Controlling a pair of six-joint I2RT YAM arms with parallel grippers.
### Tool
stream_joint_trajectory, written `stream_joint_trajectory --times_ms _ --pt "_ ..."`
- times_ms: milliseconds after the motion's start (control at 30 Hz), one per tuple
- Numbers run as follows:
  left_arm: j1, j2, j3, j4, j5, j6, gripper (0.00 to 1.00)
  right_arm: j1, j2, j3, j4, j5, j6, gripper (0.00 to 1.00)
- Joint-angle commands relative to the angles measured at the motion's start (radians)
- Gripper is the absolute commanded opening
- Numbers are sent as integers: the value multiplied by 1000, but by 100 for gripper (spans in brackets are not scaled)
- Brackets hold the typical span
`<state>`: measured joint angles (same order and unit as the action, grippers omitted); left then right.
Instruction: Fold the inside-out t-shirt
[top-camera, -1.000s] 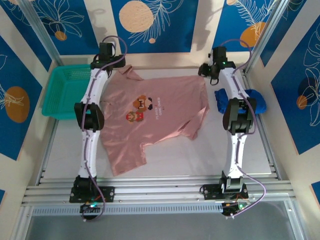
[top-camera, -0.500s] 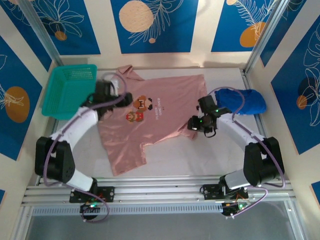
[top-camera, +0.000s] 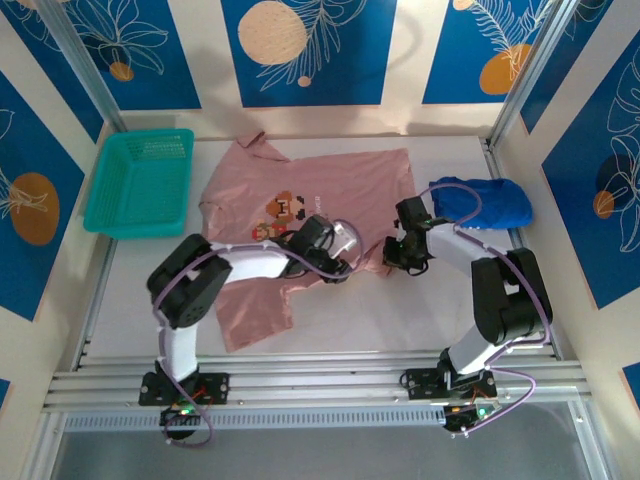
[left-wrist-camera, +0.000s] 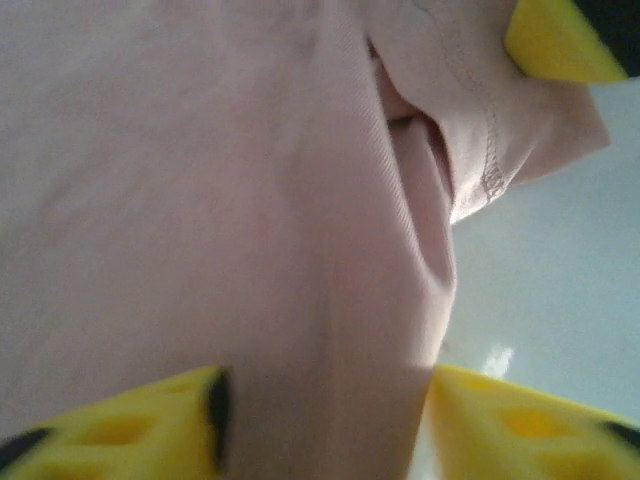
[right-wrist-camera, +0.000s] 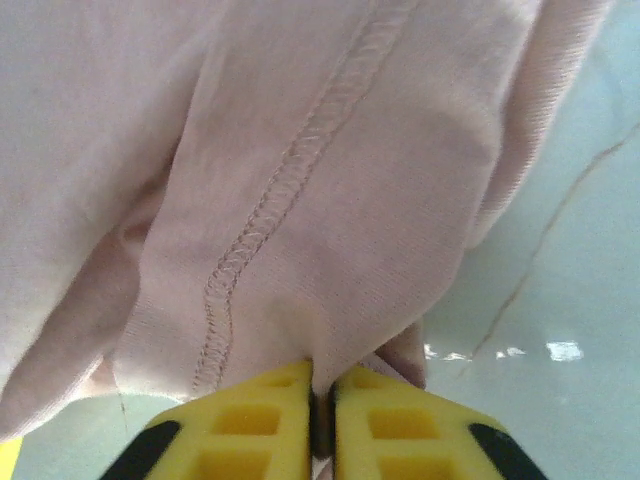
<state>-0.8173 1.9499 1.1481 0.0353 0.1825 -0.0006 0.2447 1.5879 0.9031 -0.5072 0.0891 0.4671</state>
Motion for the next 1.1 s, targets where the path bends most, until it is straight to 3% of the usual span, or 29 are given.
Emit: stream_joint_trajectory --times_ms 0,67,133,300,400,500,700,1067 --pt "-8 62 94 -41 -24 42 26 -40 -23 14 -10 -19 -28 8" --pt "-2 52 90 -53 13 21 9 -77 -42 39 -36 -16 -51 6" --pt "10 14 60 -49 83 -13 0 -108 -47 77 -66 29 -77 6" --pt "29 -44 9 -22 234 -137 0 -121 28 209 -156 192 -123 27" --pt "29 -22 22 -28 242 -185 0 -73 -42 146 -124 167 -108 41" --pt "32 -9 25 -26 241 -209 0 17 -169 23 -61 125 -82 49" --pt "32 5 26 -8 250 -240 0 119 -225 -102 22 88 33 51" --pt "32 0 16 -4 227 -244 0 172 -60 -103 110 110 143 51"
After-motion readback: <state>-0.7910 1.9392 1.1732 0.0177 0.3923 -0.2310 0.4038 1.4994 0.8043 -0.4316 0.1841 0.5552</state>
